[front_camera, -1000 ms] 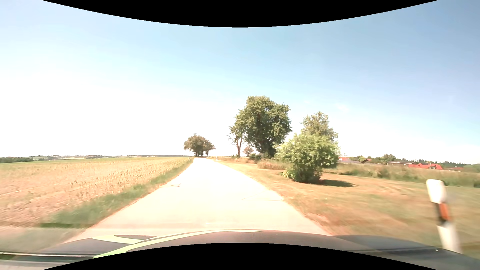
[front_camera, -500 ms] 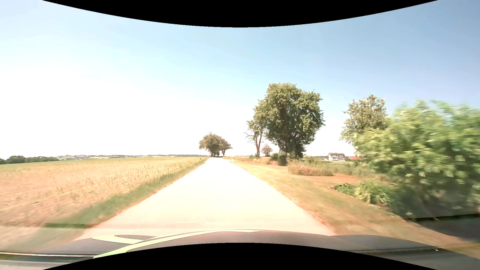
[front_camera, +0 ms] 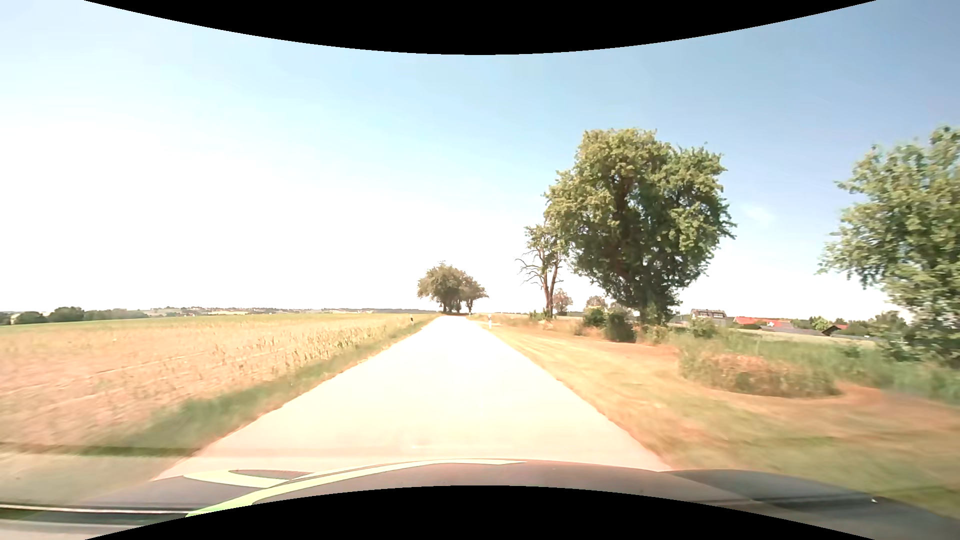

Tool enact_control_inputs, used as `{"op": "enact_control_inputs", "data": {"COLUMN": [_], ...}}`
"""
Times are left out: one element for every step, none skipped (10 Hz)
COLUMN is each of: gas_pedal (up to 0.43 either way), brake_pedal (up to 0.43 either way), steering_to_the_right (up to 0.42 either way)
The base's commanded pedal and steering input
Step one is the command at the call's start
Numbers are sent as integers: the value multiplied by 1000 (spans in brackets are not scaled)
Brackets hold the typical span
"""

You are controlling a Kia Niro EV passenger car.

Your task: Follow the waypoints while adhering to traffic rules and regulations

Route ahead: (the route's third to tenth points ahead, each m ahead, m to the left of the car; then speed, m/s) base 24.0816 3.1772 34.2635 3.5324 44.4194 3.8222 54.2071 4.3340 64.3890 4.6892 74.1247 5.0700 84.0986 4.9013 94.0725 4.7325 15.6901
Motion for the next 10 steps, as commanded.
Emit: {"op": "enact_control_inputs", "data": {"gas_pedal": [240, 240, 240, 240, 240, 240, 228, 228, 228, 220], "brake_pedal": [0, 0, 0, 0, 0, 0, 0, 0, 0, 0], "steering_to_the_right": [-26, -20, -16, -13, -12, -11, -11, -11, -11, -10]}}
